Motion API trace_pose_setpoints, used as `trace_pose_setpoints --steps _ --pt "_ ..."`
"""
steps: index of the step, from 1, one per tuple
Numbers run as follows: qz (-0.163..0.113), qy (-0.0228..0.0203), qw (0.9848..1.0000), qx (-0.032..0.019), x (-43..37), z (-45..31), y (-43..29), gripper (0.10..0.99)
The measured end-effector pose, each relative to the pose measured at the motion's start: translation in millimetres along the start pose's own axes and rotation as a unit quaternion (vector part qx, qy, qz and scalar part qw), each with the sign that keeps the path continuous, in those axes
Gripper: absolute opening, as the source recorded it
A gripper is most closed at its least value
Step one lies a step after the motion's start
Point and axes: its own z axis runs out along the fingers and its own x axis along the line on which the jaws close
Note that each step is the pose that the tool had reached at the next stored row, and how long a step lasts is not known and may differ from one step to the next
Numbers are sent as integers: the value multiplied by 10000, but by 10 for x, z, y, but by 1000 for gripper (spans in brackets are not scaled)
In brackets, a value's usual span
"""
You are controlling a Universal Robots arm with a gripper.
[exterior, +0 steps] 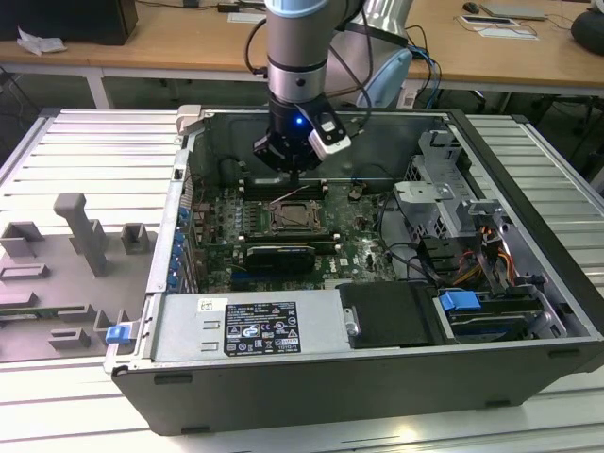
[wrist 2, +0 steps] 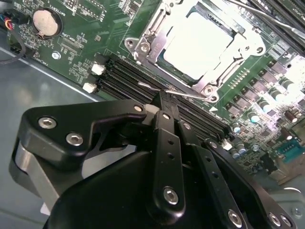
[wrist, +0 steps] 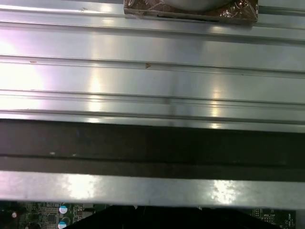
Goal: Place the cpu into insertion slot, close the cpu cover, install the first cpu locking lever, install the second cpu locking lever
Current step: 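Install the first cpu locking lever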
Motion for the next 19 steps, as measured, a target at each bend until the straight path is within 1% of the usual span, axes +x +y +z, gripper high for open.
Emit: trace_pose_setpoints --steps 6,12,19 --pt "-14 1 10000 0 -52 31 -1 110" --pt "-17 2 10000 0 -87 62 -5 110" --pt "-25 2 10000 -1 -115 136 -12 110"
